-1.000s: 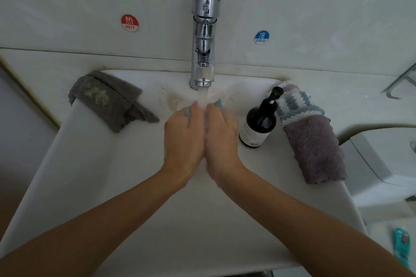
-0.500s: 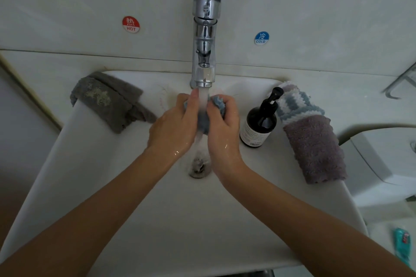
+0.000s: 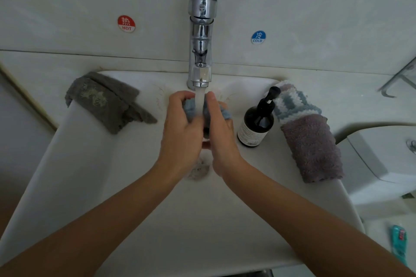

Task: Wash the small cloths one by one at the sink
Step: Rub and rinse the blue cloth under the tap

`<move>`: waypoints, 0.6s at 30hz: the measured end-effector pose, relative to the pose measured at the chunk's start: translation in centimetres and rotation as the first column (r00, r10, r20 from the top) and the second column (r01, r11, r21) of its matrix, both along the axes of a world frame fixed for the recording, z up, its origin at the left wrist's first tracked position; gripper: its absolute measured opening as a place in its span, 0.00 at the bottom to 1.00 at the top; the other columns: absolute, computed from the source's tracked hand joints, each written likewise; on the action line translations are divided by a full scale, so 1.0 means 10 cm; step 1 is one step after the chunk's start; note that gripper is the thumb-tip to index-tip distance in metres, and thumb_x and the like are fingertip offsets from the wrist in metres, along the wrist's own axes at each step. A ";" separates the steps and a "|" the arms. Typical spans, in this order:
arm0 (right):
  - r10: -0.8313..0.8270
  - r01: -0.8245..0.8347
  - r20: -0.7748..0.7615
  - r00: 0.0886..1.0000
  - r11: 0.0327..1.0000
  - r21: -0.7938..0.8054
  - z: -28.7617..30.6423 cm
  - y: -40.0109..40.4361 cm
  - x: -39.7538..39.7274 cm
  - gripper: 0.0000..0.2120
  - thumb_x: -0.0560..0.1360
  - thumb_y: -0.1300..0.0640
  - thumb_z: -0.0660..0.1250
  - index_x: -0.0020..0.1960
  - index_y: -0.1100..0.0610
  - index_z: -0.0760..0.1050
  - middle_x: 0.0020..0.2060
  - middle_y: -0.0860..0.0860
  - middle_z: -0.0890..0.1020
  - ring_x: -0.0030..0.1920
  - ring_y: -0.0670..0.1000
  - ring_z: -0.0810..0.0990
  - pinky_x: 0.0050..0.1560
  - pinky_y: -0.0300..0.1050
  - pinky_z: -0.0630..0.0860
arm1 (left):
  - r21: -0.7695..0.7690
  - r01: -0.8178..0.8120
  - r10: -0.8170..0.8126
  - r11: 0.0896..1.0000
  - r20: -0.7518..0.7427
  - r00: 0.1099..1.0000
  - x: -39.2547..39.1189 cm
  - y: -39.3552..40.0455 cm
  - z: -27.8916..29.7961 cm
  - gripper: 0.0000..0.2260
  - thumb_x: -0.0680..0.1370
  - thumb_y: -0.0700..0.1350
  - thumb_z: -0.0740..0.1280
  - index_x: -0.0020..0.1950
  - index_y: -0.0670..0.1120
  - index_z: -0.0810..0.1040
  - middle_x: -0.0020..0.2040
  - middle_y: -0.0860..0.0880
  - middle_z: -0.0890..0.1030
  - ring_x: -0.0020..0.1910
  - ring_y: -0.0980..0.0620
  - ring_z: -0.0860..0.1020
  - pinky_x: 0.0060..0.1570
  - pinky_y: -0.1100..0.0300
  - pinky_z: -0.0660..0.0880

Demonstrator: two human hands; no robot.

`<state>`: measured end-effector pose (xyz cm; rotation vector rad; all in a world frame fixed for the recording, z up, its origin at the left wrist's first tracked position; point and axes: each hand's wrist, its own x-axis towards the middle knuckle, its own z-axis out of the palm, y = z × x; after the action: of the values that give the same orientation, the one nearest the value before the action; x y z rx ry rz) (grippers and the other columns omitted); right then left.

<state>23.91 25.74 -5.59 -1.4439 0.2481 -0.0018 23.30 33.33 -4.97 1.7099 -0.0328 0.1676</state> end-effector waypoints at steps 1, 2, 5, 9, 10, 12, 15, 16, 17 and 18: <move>-0.004 0.004 -0.004 1.000 0.999 -0.041 0.00 0.00 0.02 0.15 0.80 0.39 0.58 0.51 0.50 0.73 0.48 0.53 0.83 0.47 0.52 0.84 0.41 0.49 0.83 | -0.035 0.014 -0.015 0.999 -0.026 1.000 -0.01 0.00 0.01 0.17 0.80 0.37 0.61 0.54 0.60 0.64 0.48 0.55 0.74 0.44 0.62 0.78 0.33 0.71 0.74; -0.027 0.027 -0.004 1.000 0.998 -0.058 0.00 0.01 0.03 0.13 0.80 0.41 0.59 0.50 0.49 0.73 0.47 0.53 0.82 0.47 0.53 0.83 0.40 0.50 0.82 | -0.049 0.022 -0.024 0.999 -0.045 0.999 0.00 0.02 0.00 0.18 0.79 0.34 0.59 0.56 0.58 0.64 0.49 0.54 0.73 0.44 0.61 0.78 0.33 0.72 0.74; -0.130 0.130 0.019 0.991 0.992 0.004 0.00 0.01 0.05 0.09 0.80 0.49 0.63 0.43 0.50 0.74 0.37 0.51 0.79 0.38 0.50 0.79 0.34 0.45 0.75 | -0.015 0.019 -0.020 1.000 -0.051 0.998 0.01 0.02 -0.02 0.16 0.74 0.44 0.59 0.59 0.58 0.63 0.55 0.50 0.74 0.50 0.56 0.77 0.45 0.61 0.78; -0.144 0.140 0.079 0.986 0.989 0.052 0.00 0.01 0.02 0.06 0.79 0.53 0.66 0.46 0.55 0.76 0.38 0.53 0.81 0.37 0.48 0.80 0.32 0.42 0.76 | 0.049 -0.015 0.021 0.999 -0.126 0.992 0.03 0.02 -0.04 0.13 0.74 0.63 0.56 0.55 0.60 0.65 0.56 0.53 0.76 0.51 0.54 0.78 0.50 0.48 0.79; -0.157 0.153 0.092 0.983 0.987 0.051 -0.01 0.00 0.02 0.05 0.78 0.54 0.67 0.46 0.55 0.76 0.38 0.52 0.80 0.38 0.47 0.80 0.32 0.40 0.75 | 0.062 -0.023 0.033 0.998 -0.158 0.987 0.04 0.03 -0.05 0.11 0.76 0.64 0.56 0.51 0.60 0.65 0.53 0.54 0.76 0.50 0.54 0.78 0.50 0.46 0.79; -0.175 0.171 0.108 0.979 0.984 0.043 -0.01 0.00 0.02 0.05 0.78 0.53 0.68 0.46 0.55 0.76 0.38 0.51 0.80 0.38 0.46 0.79 0.32 0.37 0.73 | 0.087 -0.033 0.050 0.996 -0.203 0.978 0.04 0.02 -0.04 0.10 0.79 0.63 0.55 0.49 0.59 0.67 0.47 0.56 0.77 0.47 0.53 0.79 0.47 0.48 0.79; -0.167 0.167 0.068 0.984 0.986 0.014 -0.02 0.05 0.02 0.11 0.77 0.49 0.67 0.40 0.53 0.74 0.33 0.50 0.78 0.35 0.46 0.77 0.33 0.40 0.73 | 0.057 -0.082 0.090 0.995 -0.162 0.983 0.01 -0.01 -0.05 0.15 0.80 0.60 0.56 0.49 0.50 0.73 0.42 0.53 0.79 0.43 0.54 0.80 0.44 0.52 0.79; -0.169 0.168 0.029 0.985 0.986 0.020 -0.02 0.07 0.01 0.14 0.77 0.47 0.67 0.37 0.53 0.72 0.31 0.49 0.77 0.34 0.46 0.77 0.34 0.42 0.74 | 0.048 -0.108 0.114 0.993 -0.135 0.984 0.01 -0.03 -0.06 0.16 0.81 0.59 0.56 0.47 0.48 0.74 0.40 0.52 0.80 0.41 0.55 0.80 0.43 0.53 0.78; -0.167 0.167 -0.004 0.986 0.985 0.035 -0.03 0.09 0.01 0.16 0.77 0.45 0.67 0.36 0.54 0.72 0.30 0.49 0.77 0.33 0.47 0.77 0.36 0.45 0.75 | 0.052 -0.130 0.135 0.990 -0.114 0.984 0.01 -0.04 -0.06 0.17 0.81 0.58 0.57 0.44 0.46 0.75 0.38 0.50 0.80 0.39 0.55 0.80 0.41 0.54 0.78; -0.160 0.161 -0.019 0.987 0.986 0.050 -0.04 0.11 0.01 0.18 0.76 0.44 0.67 0.36 0.57 0.73 0.30 0.51 0.77 0.33 0.48 0.77 0.37 0.46 0.76 | 0.061 -0.145 0.151 0.988 -0.099 0.984 0.01 -0.04 -0.08 0.18 0.81 0.57 0.57 0.42 0.46 0.76 0.36 0.50 0.80 0.37 0.55 0.79 0.40 0.55 0.78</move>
<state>24.01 26.82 -5.96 -1.3700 0.3741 -0.1150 23.45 32.89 -5.72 1.7730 0.1685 0.1896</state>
